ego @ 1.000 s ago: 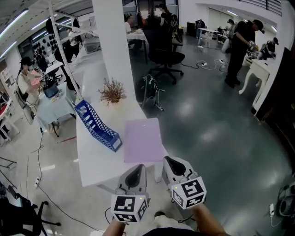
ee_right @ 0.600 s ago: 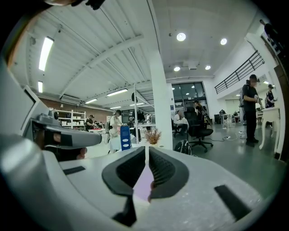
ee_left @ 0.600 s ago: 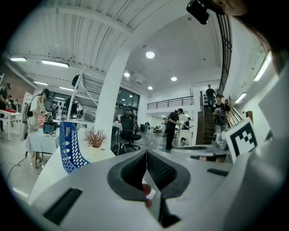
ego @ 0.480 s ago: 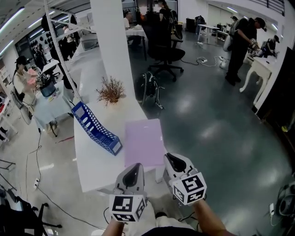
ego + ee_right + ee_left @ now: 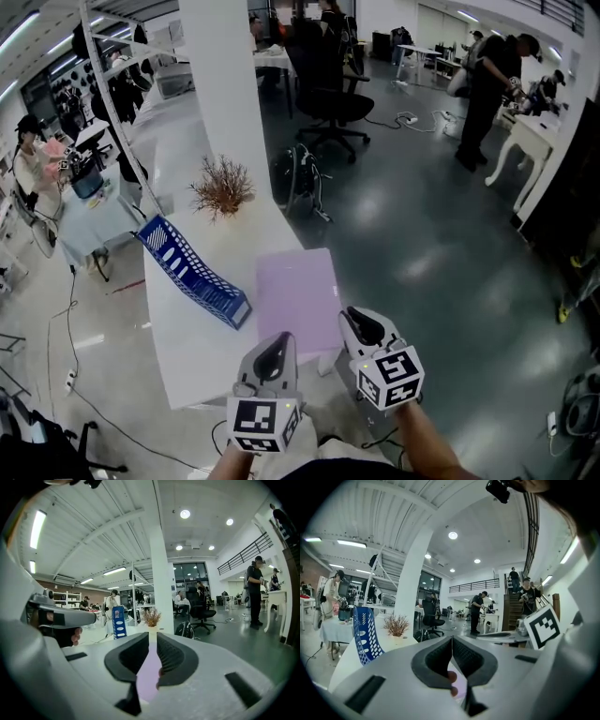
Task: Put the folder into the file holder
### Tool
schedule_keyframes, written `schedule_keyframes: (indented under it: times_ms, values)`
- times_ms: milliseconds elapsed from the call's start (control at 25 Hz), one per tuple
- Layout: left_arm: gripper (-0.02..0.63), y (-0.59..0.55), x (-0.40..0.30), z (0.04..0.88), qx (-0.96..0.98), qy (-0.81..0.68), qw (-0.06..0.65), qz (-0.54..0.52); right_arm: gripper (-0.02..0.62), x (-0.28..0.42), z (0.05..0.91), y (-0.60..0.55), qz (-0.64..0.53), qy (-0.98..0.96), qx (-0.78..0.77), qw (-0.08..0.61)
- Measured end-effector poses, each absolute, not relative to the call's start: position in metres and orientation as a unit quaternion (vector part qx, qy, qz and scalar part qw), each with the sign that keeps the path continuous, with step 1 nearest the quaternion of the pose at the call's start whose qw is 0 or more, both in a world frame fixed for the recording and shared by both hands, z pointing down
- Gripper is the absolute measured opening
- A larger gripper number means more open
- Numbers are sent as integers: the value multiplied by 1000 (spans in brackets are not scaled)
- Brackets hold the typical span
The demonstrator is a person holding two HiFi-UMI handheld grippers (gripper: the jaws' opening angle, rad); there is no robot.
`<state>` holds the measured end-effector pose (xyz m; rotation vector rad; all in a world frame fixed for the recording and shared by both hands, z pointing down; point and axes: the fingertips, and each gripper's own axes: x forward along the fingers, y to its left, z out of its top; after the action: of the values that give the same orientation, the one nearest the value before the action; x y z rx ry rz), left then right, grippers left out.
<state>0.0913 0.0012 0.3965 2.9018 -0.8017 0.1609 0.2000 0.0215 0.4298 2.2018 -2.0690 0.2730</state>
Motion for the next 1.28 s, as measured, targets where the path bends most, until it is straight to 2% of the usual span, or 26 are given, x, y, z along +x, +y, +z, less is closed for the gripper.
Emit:
schedule_keyframes:
  times_ms: [1280]
  values:
    - [6, -95, 117, 445, 969, -218, 84, 81, 97, 252, 502, -77, 175, -646, 739, 73]
